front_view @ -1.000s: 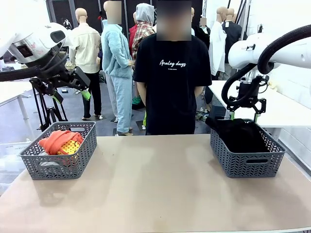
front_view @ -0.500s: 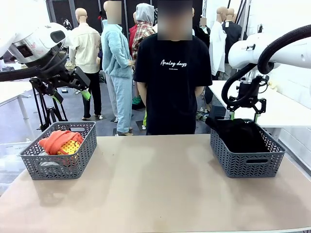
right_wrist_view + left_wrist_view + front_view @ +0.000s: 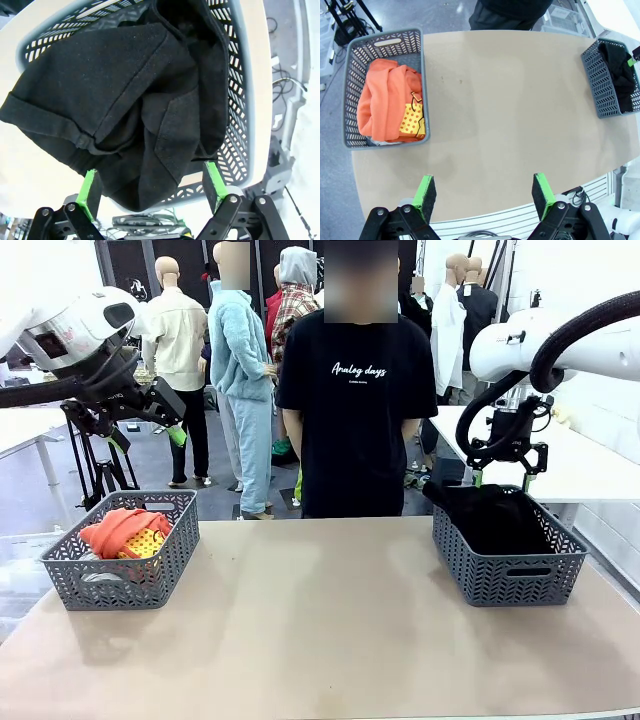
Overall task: Sort the tops and bottoms.
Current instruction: Sort the clothes according to human instructions.
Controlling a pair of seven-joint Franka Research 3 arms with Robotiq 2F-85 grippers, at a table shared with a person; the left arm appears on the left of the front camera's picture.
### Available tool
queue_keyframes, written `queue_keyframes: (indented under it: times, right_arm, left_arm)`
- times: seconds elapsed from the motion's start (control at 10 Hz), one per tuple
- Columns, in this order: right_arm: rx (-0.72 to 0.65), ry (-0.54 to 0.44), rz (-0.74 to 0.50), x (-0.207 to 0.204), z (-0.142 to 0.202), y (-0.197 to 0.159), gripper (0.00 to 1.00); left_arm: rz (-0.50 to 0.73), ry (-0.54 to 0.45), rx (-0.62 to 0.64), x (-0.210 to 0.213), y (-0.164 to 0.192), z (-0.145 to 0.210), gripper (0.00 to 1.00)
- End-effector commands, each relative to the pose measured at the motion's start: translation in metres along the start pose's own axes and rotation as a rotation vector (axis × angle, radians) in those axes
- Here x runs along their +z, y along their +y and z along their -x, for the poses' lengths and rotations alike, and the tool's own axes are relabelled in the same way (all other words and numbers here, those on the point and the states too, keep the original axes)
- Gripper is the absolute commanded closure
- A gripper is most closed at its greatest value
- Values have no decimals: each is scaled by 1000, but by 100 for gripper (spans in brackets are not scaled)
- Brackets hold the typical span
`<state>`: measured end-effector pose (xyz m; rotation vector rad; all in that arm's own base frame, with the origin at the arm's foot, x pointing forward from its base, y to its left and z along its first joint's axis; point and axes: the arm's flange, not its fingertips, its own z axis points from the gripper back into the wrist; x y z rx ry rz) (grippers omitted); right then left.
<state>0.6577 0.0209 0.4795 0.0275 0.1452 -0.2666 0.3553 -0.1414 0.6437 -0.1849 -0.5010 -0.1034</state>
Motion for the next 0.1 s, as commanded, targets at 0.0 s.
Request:
queue_keyframes:
  times: [0.0]
  right_arm:
    - [2,-14,-3,0,-1,1,0]
  left_arm:
    - [7,0,-3,1,3,0,0]
